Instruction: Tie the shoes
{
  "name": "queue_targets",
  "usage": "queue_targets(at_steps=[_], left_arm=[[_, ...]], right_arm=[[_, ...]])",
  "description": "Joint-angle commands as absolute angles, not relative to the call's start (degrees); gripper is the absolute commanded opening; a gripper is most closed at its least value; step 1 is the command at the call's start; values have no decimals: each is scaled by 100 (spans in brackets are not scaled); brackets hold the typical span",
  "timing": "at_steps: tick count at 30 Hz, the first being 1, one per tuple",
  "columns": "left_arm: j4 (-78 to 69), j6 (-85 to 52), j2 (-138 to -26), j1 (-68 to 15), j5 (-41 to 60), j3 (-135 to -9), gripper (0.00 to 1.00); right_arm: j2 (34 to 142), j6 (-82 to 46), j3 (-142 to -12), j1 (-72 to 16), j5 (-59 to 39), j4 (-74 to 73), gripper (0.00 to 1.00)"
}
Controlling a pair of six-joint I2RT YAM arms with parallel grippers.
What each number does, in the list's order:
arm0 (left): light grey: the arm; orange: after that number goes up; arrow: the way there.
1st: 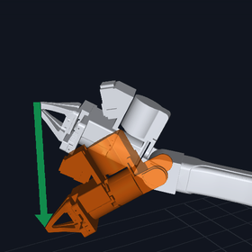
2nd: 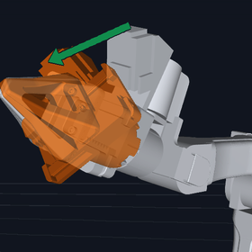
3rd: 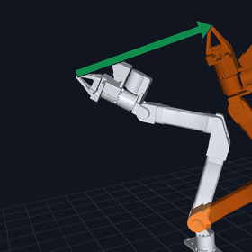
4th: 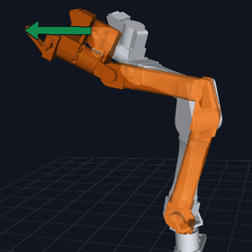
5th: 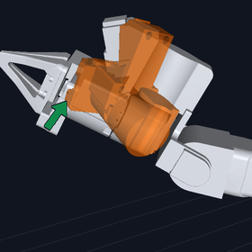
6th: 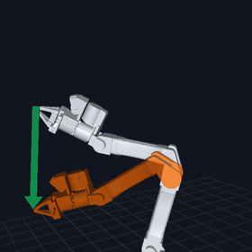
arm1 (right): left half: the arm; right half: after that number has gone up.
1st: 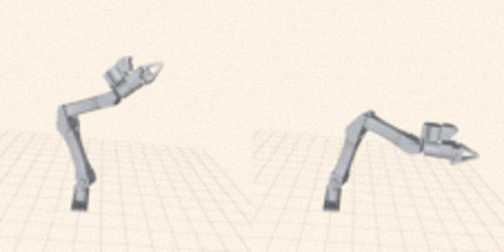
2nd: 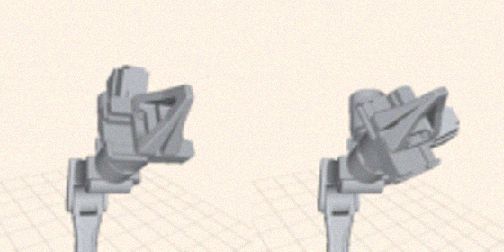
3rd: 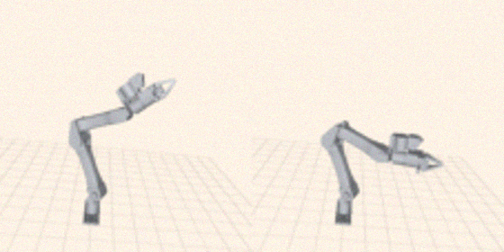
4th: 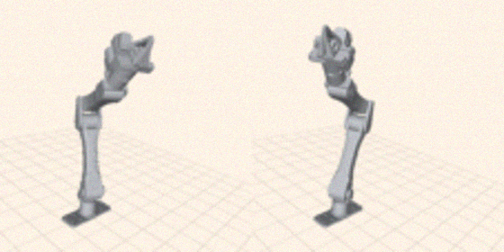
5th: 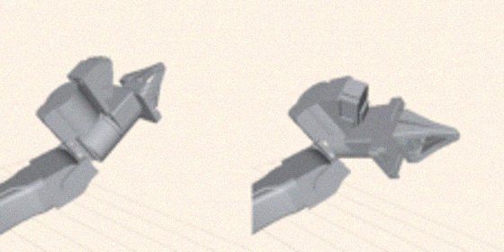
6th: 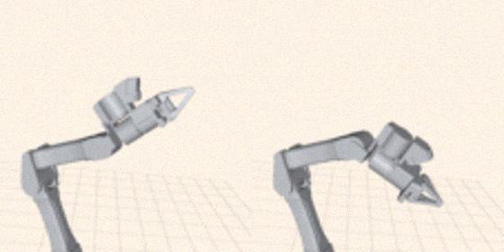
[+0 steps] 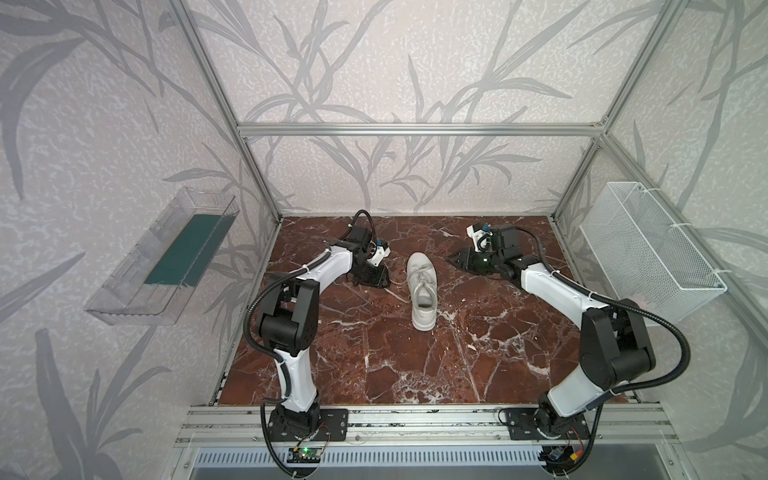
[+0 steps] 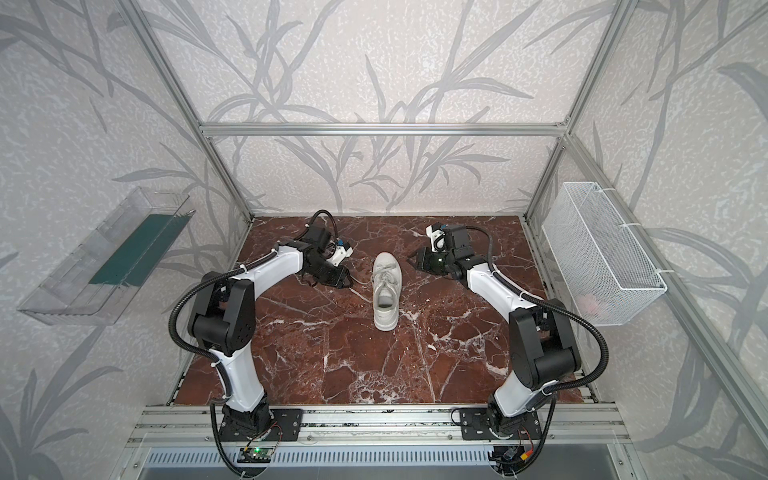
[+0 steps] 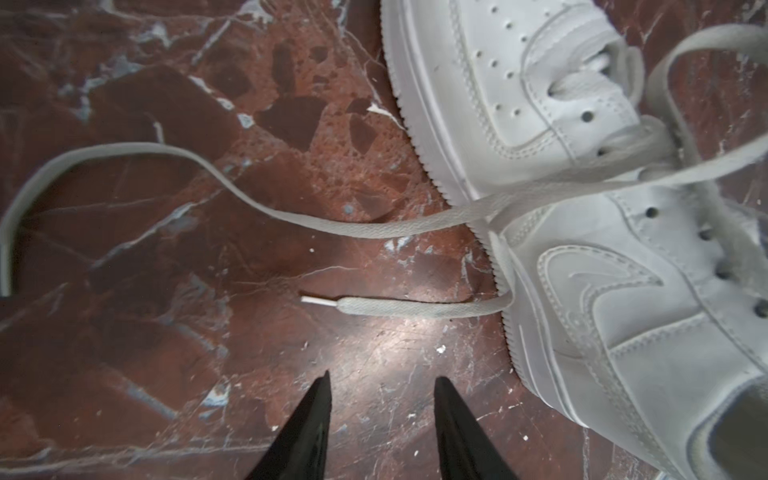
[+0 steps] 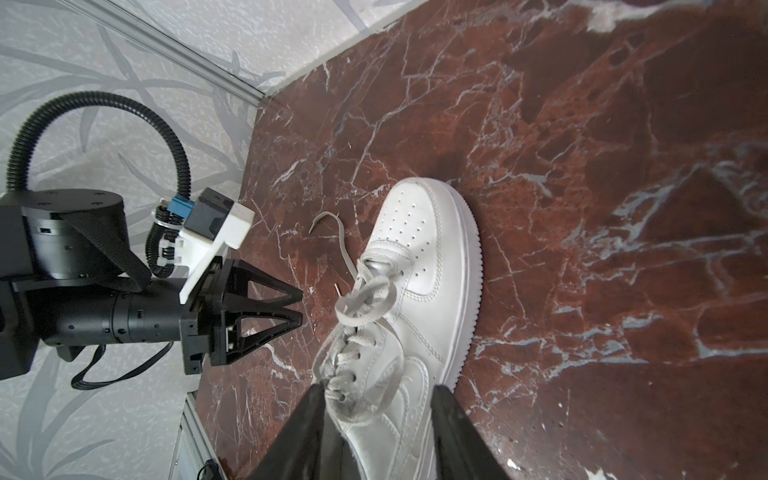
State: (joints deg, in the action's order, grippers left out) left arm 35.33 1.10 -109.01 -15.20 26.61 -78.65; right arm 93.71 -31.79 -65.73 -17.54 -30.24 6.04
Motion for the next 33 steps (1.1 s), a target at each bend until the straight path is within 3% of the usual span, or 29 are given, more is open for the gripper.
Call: queue_targets(at_steps=[1,6,33], left_arm=[[2954,-349,-10704,-1502,2564,-7528,25],[2391,-690,-10906,-1573,2654,-7367,8],[2526,-811,-11291,-2105,2150,-7119,6]], right_arm=[[9380,-3226,-6715,-1811,-2908,816,43],[9347,-3090,-6651,-1811,-2935,921,43],[9147,-2768,-6427,-1415,-3493,1097,43]])
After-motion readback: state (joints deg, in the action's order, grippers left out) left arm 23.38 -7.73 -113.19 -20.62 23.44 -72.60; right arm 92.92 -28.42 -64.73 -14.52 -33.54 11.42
